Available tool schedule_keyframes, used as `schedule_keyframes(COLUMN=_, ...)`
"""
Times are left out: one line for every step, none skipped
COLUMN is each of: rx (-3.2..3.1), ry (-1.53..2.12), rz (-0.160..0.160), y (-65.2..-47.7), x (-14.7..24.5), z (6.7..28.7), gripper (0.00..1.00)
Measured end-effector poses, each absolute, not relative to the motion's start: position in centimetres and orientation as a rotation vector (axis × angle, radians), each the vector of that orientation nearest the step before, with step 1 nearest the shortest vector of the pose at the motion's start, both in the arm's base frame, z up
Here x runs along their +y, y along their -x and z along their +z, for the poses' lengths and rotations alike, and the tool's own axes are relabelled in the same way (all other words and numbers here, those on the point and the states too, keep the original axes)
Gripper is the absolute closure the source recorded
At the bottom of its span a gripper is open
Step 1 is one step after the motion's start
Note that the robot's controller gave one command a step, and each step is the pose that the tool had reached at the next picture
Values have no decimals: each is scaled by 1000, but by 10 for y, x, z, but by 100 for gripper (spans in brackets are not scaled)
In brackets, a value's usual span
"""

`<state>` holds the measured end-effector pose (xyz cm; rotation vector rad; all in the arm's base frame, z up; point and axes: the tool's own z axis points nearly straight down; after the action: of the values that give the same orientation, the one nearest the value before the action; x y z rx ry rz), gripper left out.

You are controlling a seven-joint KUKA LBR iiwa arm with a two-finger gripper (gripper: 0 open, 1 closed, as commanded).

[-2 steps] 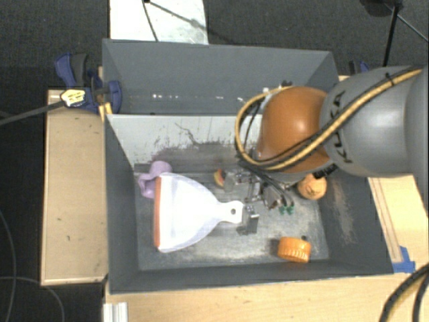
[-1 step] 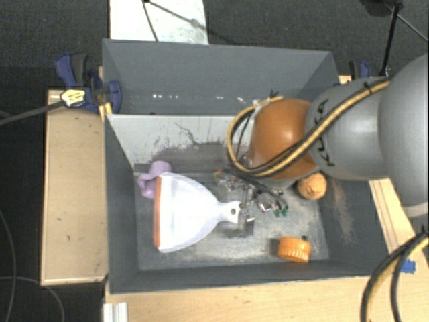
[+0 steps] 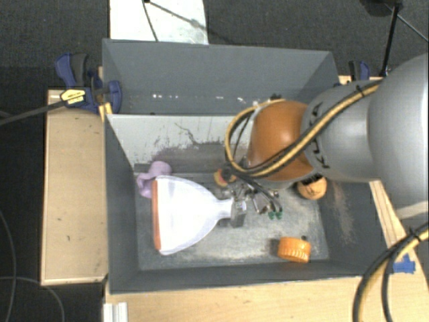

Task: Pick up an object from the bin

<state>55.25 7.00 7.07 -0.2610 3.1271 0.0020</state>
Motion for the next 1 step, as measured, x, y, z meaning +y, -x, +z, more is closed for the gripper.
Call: schedule_keyframes(rx=3126, ry=261, rz=2, y=-553, x=70, z=71, gripper=100)
